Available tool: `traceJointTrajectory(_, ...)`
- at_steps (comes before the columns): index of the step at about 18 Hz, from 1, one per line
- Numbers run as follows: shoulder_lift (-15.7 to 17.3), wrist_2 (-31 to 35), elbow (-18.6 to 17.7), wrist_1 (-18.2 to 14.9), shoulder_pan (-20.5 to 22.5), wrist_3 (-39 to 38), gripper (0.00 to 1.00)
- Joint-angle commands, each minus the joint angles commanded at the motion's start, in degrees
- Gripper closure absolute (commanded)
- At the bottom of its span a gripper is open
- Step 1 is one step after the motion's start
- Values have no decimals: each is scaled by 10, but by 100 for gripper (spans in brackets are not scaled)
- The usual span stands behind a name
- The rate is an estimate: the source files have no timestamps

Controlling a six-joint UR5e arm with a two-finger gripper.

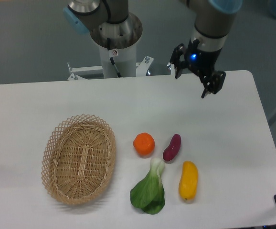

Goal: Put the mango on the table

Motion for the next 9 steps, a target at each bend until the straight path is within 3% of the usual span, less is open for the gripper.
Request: traceJointTrajectory(9,4,-1,-4,2,6,0,0)
